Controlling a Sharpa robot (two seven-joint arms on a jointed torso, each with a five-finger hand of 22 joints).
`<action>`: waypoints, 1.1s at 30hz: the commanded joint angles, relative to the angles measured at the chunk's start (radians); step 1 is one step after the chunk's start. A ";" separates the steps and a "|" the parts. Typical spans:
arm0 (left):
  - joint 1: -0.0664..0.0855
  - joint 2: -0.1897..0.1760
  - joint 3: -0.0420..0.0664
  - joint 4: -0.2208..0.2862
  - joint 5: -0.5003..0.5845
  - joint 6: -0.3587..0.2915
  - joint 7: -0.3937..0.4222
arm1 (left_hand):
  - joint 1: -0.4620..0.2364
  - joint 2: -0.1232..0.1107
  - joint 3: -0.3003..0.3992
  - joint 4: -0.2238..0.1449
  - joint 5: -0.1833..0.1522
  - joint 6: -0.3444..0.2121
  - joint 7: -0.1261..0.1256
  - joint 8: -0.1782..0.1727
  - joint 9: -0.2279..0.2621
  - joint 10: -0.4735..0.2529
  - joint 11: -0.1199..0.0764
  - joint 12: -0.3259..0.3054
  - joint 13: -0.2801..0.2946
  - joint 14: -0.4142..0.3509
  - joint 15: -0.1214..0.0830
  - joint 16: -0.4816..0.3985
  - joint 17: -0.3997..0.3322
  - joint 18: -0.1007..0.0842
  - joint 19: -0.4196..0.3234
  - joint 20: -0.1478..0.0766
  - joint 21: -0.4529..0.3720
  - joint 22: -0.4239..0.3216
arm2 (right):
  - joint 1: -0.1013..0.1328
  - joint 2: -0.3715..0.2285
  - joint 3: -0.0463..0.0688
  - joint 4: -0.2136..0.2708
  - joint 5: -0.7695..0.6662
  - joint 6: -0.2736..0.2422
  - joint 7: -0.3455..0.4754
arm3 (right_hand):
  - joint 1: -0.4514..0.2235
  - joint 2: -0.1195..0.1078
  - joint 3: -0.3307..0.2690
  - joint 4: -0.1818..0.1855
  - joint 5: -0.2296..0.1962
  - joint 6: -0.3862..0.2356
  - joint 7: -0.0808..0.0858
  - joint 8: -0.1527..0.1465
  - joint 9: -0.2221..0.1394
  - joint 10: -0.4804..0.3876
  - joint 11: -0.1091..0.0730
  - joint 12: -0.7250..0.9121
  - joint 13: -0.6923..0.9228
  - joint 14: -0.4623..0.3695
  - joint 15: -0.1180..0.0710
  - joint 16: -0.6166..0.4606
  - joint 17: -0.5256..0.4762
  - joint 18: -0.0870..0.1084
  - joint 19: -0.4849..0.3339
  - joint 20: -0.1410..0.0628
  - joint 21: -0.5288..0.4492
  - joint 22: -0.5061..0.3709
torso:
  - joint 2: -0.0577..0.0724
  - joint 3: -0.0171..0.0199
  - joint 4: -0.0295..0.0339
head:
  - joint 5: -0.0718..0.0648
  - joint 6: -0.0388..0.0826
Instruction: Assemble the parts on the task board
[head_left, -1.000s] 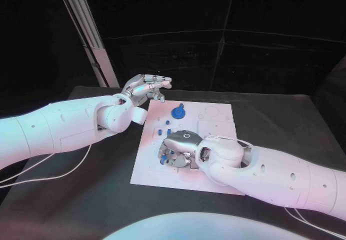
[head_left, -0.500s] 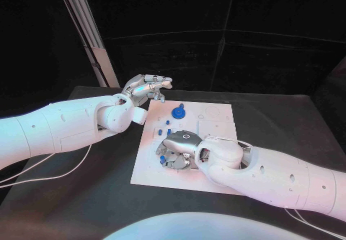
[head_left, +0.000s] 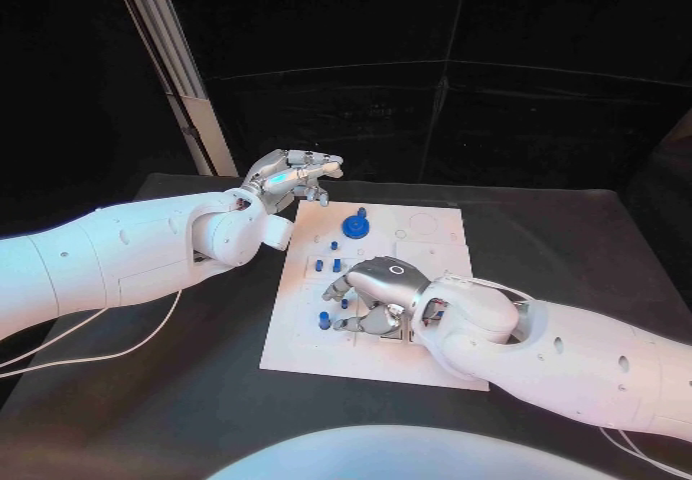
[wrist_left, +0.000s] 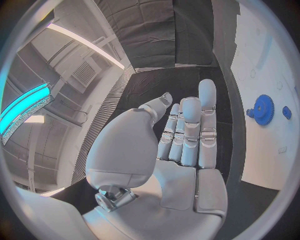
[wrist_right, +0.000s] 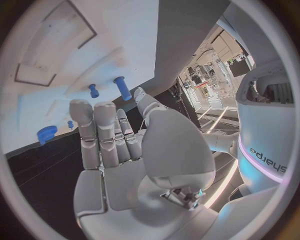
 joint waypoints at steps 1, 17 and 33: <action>0.002 -0.003 0.001 0.002 0.003 0.013 0.003 | 0.001 0.007 -0.003 0.000 0.006 -0.007 0.002 0.006 -0.001 -0.007 0.002 0.006 0.001 -0.008 0.003 -0.003 -0.001 0.014 -0.005 0.000 -0.006 -0.001 | 0.001 -0.064 0.001 0.042 0.137 -0.112 0.025 | 0.009 0.017 -0.006 0.000 0.002 0.035 0.004 0.017 0.006 0.051 -0.002 0.036 0.007 0.009 -0.002 0.011 0.006 0.011 0.018 -0.001 0.018 0.022 | -0.002 -0.0009 -0.0029 | -0.004 0.004; 0.001 -0.011 -0.014 0.005 0.003 0.013 0.005 | 0.001 0.007 -0.003 0.000 0.006 -0.007 0.002 0.006 -0.001 -0.007 0.002 0.006 0.001 -0.008 0.003 -0.003 -0.001 0.014 -0.005 0.000 -0.006 -0.001 | 0.002 -0.397 0.036 0.173 0.408 -0.066 -0.281 | -0.090 0.018 -0.240 0.168 0.150 0.108 -0.077 0.134 0.023 0.263 -0.092 0.479 0.358 0.068 -0.072 0.275 0.320 -0.043 0.165 -0.066 0.220 0.319 | -0.017 -0.0060 -0.0319 | -0.062 0.022; -0.005 -0.011 -0.019 0.001 0.003 0.017 0.006 | 0.002 0.007 -0.004 -0.001 0.006 -0.008 0.002 0.007 -0.001 -0.008 0.003 0.008 0.001 -0.008 0.003 -0.003 -0.002 0.014 -0.005 0.000 -0.007 -0.002 | -0.002 -0.438 0.036 0.199 0.254 0.015 -0.441 | -0.139 0.044 -0.389 0.226 0.143 0.097 -0.088 0.222 0.045 0.292 -0.101 0.738 0.692 0.073 -0.078 0.339 0.409 -0.053 0.182 -0.071 0.254 0.375 | -0.018 -0.0064 -0.0329 | -0.096 0.026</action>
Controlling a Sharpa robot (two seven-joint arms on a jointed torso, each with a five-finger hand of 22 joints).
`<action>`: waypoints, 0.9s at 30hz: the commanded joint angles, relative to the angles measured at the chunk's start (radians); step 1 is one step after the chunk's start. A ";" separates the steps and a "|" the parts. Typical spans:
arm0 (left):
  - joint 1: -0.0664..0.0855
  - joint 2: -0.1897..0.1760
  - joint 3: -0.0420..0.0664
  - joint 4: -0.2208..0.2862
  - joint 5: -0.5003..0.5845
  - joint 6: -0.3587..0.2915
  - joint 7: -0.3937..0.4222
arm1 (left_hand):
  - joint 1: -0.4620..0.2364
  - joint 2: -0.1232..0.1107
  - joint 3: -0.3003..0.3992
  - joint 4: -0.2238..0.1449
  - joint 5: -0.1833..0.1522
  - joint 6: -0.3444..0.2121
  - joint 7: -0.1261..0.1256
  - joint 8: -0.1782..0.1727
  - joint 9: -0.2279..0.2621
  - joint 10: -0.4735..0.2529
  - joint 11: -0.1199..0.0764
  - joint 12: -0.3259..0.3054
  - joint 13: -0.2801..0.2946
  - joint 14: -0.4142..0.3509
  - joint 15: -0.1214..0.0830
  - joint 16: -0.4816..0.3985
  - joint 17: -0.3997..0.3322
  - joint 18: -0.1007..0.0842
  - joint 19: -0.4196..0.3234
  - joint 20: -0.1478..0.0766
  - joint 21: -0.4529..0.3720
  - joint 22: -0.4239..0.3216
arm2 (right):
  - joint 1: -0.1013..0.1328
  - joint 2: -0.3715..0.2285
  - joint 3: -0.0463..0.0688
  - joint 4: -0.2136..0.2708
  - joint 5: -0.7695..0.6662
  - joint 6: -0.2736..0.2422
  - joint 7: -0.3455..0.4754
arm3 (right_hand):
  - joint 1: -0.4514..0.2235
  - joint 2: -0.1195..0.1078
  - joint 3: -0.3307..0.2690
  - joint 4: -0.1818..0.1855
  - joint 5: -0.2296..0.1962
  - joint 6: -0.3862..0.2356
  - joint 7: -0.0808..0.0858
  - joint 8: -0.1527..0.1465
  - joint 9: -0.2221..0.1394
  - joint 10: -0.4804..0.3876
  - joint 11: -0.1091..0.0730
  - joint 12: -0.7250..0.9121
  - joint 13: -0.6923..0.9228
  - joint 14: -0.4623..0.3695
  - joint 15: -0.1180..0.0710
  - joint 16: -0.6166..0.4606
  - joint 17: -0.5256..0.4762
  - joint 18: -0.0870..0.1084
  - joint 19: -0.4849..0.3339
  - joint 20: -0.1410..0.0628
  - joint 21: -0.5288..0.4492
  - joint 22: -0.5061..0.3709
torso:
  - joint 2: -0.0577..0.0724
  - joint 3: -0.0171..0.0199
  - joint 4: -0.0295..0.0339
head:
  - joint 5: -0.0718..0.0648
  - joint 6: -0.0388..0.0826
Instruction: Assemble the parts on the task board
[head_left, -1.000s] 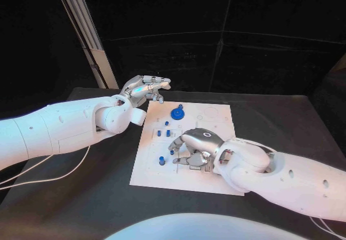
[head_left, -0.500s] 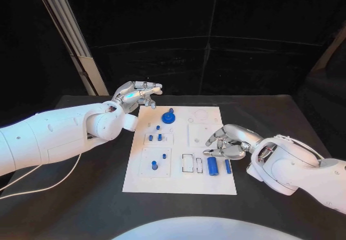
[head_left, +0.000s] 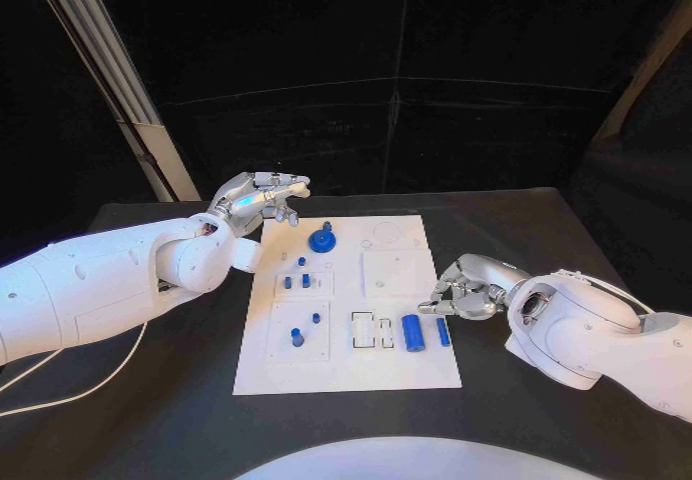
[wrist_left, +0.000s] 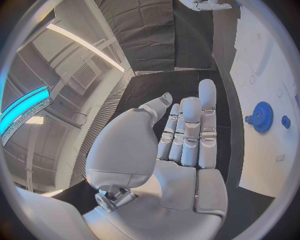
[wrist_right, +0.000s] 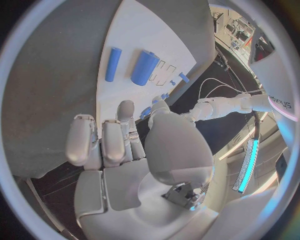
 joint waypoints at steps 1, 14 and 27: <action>0.001 0.000 0.001 0.000 0.002 0.014 0.007 | 0.002 0.007 -0.004 -0.001 0.006 -0.008 0.002 0.007 -0.001 -0.005 -0.001 0.003 0.001 -0.005 -0.001 -0.003 -0.001 0.014 -0.005 0.000 -0.007 -0.001 | -0.002 0.007 0.000 0.002 -0.085 0.061 -0.071 | -0.015 0.000 -0.014 0.000 -0.006 -0.007 -0.002 0.009 0.003 0.010 0.000 0.017 0.026 0.032 -0.005 0.007 0.006 -0.018 0.006 -0.001 0.006 0.003 | 0.001 -0.0003 0.0010 | -0.003 0.000; -0.001 0.000 0.000 -0.002 0.002 0.016 0.005 | 0.002 0.007 -0.004 -0.001 0.006 -0.008 0.002 0.007 -0.001 -0.005 -0.001 0.003 0.001 -0.005 -0.001 -0.003 -0.001 0.014 -0.005 0.000 -0.007 -0.001 | -0.035 0.050 -0.001 -0.008 -0.140 0.123 -0.082 | -0.044 0.010 -0.053 -0.002 -0.009 -0.012 -0.008 0.051 0.029 0.123 -0.005 0.284 0.357 0.052 -0.008 0.090 0.144 -0.034 0.042 -0.003 0.049 0.080 | 0.002 -0.0003 0.0010 | 0.002 -0.003; -0.002 0.000 -0.001 -0.003 0.002 0.018 0.003 | 0.002 0.007 -0.004 -0.001 0.006 -0.008 0.002 0.007 -0.001 -0.005 -0.001 0.003 0.001 -0.005 -0.001 -0.003 -0.001 0.014 -0.005 0.000 -0.007 -0.001 | -0.054 0.098 -0.001 -0.036 -0.192 0.153 -0.087 | -0.043 0.019 -0.060 -0.001 0.001 -0.024 -0.007 0.068 0.044 0.139 -0.004 0.344 0.436 0.056 -0.006 0.116 0.190 -0.039 0.053 -0.002 0.066 0.110 | 0.002 -0.0007 0.0015 | 0.000 -0.005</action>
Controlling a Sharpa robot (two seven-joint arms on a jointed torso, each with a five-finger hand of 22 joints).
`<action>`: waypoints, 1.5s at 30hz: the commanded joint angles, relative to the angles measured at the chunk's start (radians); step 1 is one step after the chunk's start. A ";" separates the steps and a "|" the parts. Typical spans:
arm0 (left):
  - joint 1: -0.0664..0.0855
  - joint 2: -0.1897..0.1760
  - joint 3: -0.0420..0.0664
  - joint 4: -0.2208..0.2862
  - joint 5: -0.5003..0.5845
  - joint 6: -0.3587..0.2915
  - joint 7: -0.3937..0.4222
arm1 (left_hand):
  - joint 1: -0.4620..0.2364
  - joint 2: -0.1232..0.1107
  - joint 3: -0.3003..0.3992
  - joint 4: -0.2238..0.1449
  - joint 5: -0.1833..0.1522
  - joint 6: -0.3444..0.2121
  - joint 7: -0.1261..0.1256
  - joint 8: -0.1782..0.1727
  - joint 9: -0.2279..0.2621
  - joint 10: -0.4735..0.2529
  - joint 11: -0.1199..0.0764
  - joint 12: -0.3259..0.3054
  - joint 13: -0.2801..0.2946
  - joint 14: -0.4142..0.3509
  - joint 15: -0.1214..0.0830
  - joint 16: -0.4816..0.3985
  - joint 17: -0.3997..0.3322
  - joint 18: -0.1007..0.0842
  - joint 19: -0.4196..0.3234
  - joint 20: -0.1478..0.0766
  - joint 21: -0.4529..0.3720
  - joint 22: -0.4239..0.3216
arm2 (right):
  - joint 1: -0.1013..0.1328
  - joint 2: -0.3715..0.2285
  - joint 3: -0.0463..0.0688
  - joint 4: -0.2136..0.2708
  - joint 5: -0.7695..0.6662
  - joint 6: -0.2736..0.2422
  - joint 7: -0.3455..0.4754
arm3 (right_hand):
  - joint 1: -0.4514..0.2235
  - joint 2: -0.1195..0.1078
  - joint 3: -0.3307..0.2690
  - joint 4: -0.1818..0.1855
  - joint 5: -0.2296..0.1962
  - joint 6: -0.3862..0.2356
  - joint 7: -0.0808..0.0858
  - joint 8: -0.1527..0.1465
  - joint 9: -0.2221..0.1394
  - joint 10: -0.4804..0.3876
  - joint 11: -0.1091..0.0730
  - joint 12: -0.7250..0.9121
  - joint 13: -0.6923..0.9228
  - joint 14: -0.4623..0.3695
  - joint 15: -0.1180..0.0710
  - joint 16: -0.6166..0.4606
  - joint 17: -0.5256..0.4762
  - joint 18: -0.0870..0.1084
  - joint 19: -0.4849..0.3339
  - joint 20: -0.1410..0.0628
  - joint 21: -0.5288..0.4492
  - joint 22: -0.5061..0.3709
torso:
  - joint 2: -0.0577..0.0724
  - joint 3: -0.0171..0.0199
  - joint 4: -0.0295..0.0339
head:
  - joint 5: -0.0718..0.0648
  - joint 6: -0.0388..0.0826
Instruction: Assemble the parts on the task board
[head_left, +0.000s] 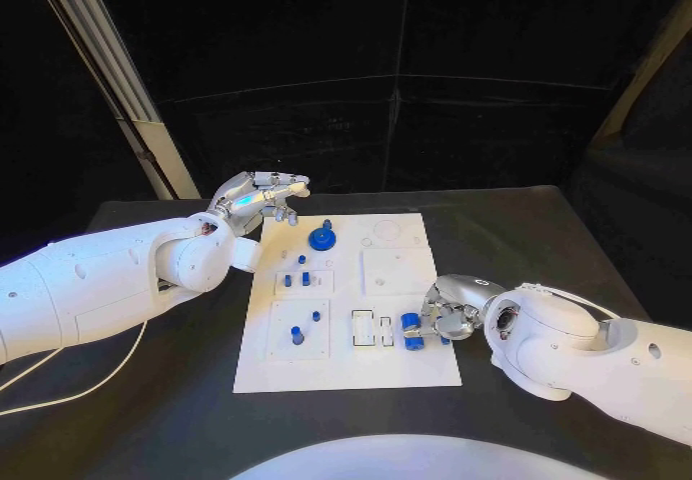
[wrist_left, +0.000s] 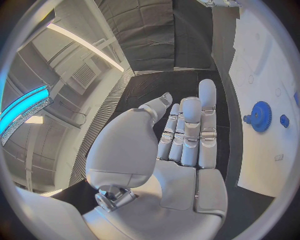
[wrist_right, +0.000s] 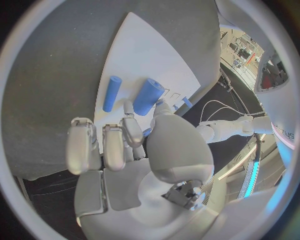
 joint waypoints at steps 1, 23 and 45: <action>0.001 0.000 0.001 0.000 0.002 0.014 0.003 | 0.002 0.007 -0.004 -0.001 0.006 -0.008 0.002 0.007 -0.001 -0.005 -0.001 0.003 0.001 -0.005 -0.001 -0.003 -0.001 0.014 -0.005 0.000 -0.007 -0.001 | -0.002 0.011 0.000 -0.007 -0.048 0.030 -0.008 | 0.004 0.006 -0.004 -0.002 0.010 -0.011 0.000 0.008 0.004 0.006 0.003 0.008 0.008 0.056 -0.006 0.007 0.006 -0.012 0.006 -0.001 0.008 0.008 | 0.000 -0.0002 0.0014 | 0.000 0.000; 0.001 -0.005 0.000 0.004 0.002 0.013 0.001 | 0.002 0.007 -0.004 -0.001 0.006 -0.008 0.002 0.007 -0.001 -0.005 -0.001 0.003 0.001 -0.005 -0.001 -0.003 -0.001 0.014 -0.005 0.000 -0.007 -0.001 | -0.011 0.037 0.000 -0.008 -0.089 0.022 -0.017 | 0.173 0.053 -0.007 -0.039 0.168 -0.012 0.000 0.036 0.033 0.010 0.002 0.026 0.062 0.057 -0.005 0.021 0.036 -0.016 0.013 0.001 0.023 0.036 | -0.001 0.0007 -0.0004 | 0.006 -0.001; 0.001 -0.002 0.000 0.005 0.002 0.016 0.001 | 0.001 0.008 -0.006 0.000 0.006 -0.010 0.003 0.008 -0.001 -0.007 -0.001 0.005 0.001 -0.006 0.000 -0.003 -0.003 0.014 -0.005 0.001 -0.008 -0.002 | -0.011 0.054 0.002 0.041 0.118 -0.180 0.039 | 0.141 0.089 -0.032 -0.001 0.263 0.027 -0.011 0.026 0.040 0.017 -0.007 0.016 0.067 0.055 -0.013 0.016 0.031 -0.016 0.012 -0.006 0.024 0.038 | 0.001 -0.0017 0.0031 | 0.007 0.003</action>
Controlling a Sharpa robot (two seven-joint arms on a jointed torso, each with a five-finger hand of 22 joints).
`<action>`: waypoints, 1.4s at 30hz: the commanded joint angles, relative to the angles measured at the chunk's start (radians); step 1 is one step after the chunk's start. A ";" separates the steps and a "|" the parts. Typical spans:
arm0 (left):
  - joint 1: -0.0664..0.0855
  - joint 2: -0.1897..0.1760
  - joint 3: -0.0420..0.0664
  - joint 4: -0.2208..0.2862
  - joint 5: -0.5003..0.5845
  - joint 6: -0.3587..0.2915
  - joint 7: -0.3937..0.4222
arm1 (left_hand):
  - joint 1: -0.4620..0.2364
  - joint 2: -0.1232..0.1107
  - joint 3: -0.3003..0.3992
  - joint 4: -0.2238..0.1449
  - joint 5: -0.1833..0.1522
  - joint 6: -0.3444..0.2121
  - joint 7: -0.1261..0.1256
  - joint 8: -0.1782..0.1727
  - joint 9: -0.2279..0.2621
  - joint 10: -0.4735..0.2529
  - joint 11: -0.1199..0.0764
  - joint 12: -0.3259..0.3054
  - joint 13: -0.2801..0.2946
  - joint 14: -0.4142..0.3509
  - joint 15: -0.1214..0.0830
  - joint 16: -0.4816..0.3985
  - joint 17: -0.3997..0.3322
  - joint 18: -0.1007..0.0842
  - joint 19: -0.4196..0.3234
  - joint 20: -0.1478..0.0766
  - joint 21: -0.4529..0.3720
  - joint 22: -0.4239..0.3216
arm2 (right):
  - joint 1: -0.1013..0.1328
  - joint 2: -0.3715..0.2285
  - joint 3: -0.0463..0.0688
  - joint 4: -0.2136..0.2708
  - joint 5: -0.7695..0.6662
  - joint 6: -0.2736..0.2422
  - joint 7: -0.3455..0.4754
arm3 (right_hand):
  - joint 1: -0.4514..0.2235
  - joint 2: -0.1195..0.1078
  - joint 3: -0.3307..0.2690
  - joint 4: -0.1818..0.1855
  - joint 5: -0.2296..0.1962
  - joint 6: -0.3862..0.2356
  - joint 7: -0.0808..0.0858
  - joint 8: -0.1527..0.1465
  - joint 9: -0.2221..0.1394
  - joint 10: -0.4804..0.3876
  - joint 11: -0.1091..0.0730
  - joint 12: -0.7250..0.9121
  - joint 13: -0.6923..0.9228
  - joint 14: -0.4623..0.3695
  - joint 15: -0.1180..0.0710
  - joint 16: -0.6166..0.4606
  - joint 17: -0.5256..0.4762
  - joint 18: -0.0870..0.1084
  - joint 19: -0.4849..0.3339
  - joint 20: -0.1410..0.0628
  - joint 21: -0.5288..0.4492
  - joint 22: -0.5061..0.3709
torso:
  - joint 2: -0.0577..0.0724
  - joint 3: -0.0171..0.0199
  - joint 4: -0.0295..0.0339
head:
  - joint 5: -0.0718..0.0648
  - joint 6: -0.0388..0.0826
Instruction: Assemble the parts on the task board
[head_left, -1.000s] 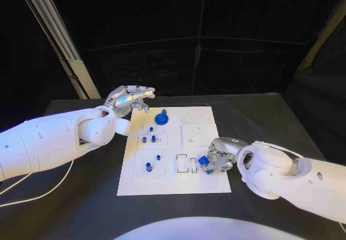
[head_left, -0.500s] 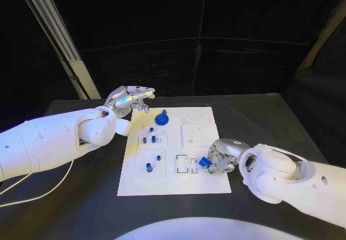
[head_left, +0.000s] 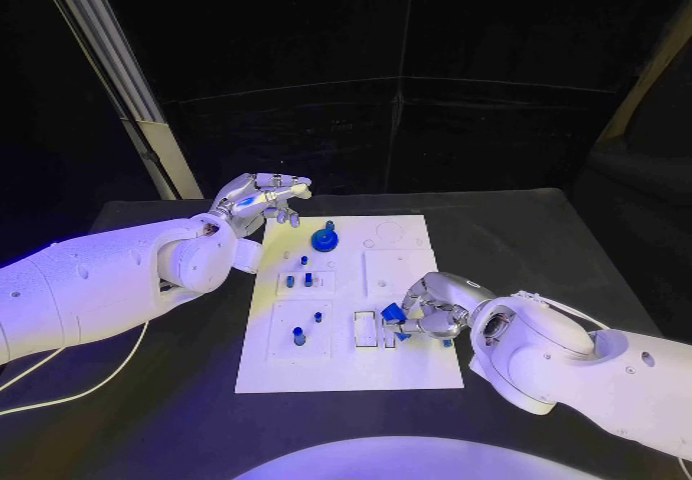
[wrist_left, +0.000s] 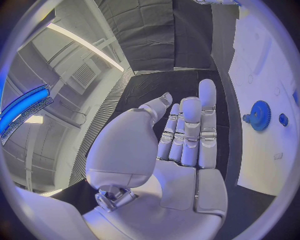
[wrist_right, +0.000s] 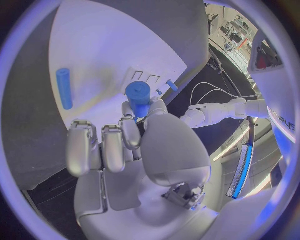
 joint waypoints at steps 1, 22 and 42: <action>0.001 0.003 0.001 0.003 0.002 0.014 0.003 | 0.001 0.008 -0.006 0.000 0.006 -0.006 -0.001 0.004 -0.001 -0.007 -0.001 0.005 0.001 -0.006 0.000 -0.003 -0.001 0.014 -0.005 0.001 -0.001 -0.001 | 0.001 0.025 0.000 -0.011 0.045 0.006 0.014 | -0.020 0.007 -0.007 0.003 -0.004 0.026 -0.009 0.003 0.006 0.005 -0.003 -0.006 -0.003 0.057 -0.008 -0.004 0.008 -0.016 0.001 -0.003 0.002 0.037 | 0.001 -0.0007 0.0021 | -0.001 -0.001; 0.002 0.006 0.001 0.004 0.002 0.015 0.001 | 0.001 0.008 -0.006 0.000 0.006 -0.006 -0.001 0.004 -0.001 -0.007 -0.001 0.005 0.001 -0.006 0.000 -0.003 -0.001 0.014 -0.005 0.001 -0.001 -0.001 | 0.002 0.123 0.001 -0.070 0.026 0.088 -0.064 | -0.115 0.034 -0.069 0.001 -0.147 0.092 -0.034 0.000 0.041 0.002 -0.025 -0.056 -0.029 0.051 -0.027 -0.026 -0.019 -0.010 -0.015 -0.022 -0.015 0.010 | 0.001 0.0007 -0.0004 | 0.012 -0.005; 0.002 0.006 0.001 0.002 0.002 0.015 0.000 | 0.001 0.008 -0.006 0.000 0.006 -0.006 -0.001 0.004 -0.001 -0.007 -0.001 0.005 0.001 -0.006 0.000 -0.003 -0.001 0.014 -0.005 0.001 -0.001 -0.001 | 0.002 0.124 0.001 -0.062 -0.042 0.096 -0.059 | -0.286 -0.089 0.031 -0.002 -0.401 0.072 -0.025 -0.024 0.083 -0.040 -0.016 -0.174 -0.109 0.045 -0.020 -0.065 -0.060 0.002 -0.043 -0.016 -0.054 -0.045 | 0.000 0.0018 -0.0019 | 0.012 -0.007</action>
